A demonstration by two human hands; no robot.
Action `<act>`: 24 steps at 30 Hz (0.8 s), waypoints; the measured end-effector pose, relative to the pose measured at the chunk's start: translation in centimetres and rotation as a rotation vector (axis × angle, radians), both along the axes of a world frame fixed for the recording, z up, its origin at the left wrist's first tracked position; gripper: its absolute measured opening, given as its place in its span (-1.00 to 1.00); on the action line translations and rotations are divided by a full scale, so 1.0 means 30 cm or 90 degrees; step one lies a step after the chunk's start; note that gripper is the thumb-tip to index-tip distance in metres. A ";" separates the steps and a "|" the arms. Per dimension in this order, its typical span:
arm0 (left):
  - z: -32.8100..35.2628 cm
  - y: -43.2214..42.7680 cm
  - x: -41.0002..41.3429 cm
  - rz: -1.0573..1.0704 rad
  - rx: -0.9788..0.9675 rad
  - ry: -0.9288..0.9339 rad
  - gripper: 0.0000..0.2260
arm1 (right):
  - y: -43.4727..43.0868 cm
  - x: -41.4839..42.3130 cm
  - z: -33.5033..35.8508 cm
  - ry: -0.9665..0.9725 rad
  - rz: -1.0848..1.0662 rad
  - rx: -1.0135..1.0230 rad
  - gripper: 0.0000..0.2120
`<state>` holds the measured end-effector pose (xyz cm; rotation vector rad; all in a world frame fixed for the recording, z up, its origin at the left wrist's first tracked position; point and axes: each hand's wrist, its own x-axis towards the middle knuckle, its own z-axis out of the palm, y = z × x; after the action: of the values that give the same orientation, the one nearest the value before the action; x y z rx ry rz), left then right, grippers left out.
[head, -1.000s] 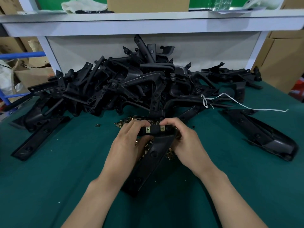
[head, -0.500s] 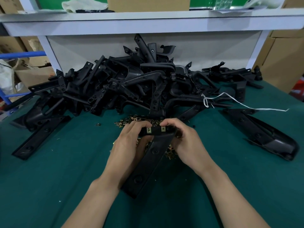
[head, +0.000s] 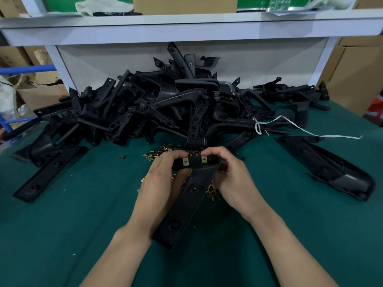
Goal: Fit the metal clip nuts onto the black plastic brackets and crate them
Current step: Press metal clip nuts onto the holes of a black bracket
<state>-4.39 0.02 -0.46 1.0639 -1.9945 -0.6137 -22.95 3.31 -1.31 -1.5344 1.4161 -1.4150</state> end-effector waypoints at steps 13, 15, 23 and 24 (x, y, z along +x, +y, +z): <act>0.015 0.021 -0.022 0.053 -0.026 0.007 -0.65 | 0.005 0.001 0.005 0.013 0.014 -0.042 -0.56; 0.013 0.021 -0.019 0.054 -0.019 -0.001 -0.68 | 0.004 0.002 0.006 0.014 0.012 -0.044 -0.56; 0.016 0.017 -0.011 0.034 -0.016 -0.007 -0.72 | -0.003 0.003 -0.005 0.018 0.025 -0.044 -0.55; 0.015 0.015 -0.009 0.025 -0.015 -0.012 -0.70 | -0.004 0.002 -0.006 0.019 0.027 -0.040 -0.57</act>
<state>-4.66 0.46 0.00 1.0952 -1.9882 -0.5596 -22.88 3.20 -1.48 -1.6230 1.3600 -1.4291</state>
